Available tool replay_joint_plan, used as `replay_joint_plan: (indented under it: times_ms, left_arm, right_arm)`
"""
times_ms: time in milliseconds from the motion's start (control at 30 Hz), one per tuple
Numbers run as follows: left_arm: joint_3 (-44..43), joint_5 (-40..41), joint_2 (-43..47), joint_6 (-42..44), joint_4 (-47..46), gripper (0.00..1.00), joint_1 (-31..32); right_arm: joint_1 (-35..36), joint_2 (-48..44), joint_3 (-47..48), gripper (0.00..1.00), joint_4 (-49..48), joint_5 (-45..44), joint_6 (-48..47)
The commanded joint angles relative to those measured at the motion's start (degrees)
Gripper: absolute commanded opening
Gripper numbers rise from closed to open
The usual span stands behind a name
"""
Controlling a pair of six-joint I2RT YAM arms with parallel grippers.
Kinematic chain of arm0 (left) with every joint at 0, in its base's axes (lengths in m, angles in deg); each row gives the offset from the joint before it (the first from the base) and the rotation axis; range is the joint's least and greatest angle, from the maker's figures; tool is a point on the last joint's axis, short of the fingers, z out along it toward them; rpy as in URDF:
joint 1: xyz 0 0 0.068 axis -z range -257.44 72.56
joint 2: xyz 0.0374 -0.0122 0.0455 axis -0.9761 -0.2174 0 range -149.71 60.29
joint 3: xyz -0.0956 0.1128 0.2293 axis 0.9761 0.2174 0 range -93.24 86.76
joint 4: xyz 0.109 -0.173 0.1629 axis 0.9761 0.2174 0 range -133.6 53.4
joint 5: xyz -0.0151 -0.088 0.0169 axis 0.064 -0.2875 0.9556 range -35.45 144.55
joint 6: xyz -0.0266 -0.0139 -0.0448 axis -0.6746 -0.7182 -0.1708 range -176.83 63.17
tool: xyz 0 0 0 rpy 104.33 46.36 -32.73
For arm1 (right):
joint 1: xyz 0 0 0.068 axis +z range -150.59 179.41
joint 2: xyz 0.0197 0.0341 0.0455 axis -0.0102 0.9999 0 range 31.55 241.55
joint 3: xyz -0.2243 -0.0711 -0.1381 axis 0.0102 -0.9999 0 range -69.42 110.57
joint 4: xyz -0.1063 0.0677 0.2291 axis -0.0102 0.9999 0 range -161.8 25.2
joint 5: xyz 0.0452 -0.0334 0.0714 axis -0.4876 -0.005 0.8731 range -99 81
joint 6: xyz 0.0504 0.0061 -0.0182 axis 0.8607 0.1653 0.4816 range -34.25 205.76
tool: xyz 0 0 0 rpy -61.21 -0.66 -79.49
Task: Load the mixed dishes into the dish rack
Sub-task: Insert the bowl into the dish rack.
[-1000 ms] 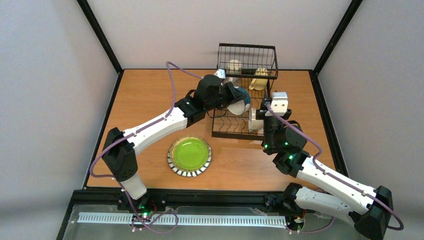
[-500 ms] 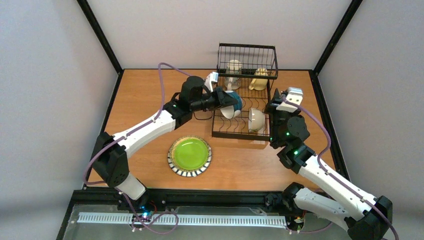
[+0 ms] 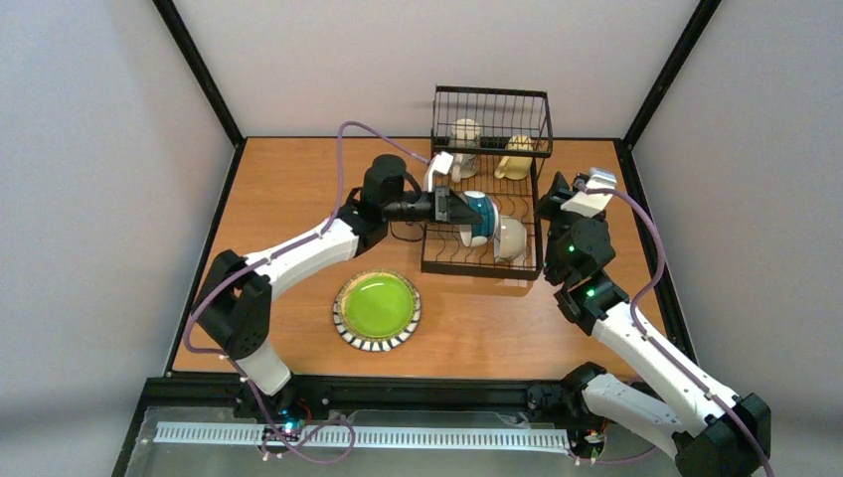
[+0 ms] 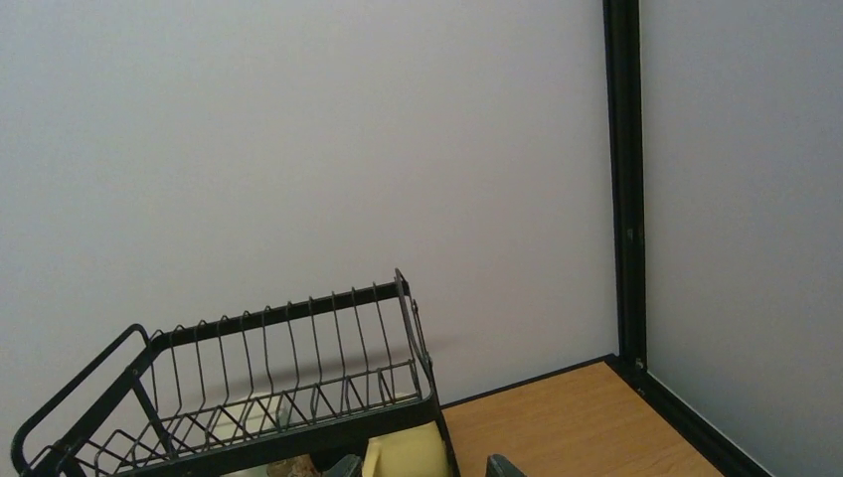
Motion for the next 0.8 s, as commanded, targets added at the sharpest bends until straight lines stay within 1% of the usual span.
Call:
replay_joint_plan:
  times_ms: [0, 67, 167, 400, 567, 767]
  left_arm:
    - [2.24, -10.17, -2.32, -1.16, -14.52, 0.0, -2.02]
    - [3.67, -12.28, -3.72, -3.37, -19.1, 0.0, -2.8]
    - [4.15, -15.42, -6.43, -5.22, -23.48, 0.0, -3.34]
    - [2.0, -19.78, -10.71, -3.55, -24.98, 0.0, -4.26]
    - [2.42, -21.64, -13.24, -6.08, -30.22, 0.0, -6.7]
    - [1.81, -23.06, -16.78, -8.1, -34.08, 0.0, -8.46]
  right_arm:
    - [-1.85, 1.22, 0.1, 0.71, -0.86, 1.47, 4.95]
    - [-2.76, 1.6, -0.41, 0.71, -1.45, 1.81, 5.98]
    - [-4.09, 2.3, -0.97, 0.71, -2.33, 2.67, 7.62]
    - [-5.96, 5.42, -0.97, 0.71, -4.96, 4.34, 9.03]
    - [-6.13, 8.24, -0.26, 0.71, -6.84, 4.87, 8.73]
    - [-6.48, 11.11, 0.07, 0.7, -9.21, 5.78, 8.04]
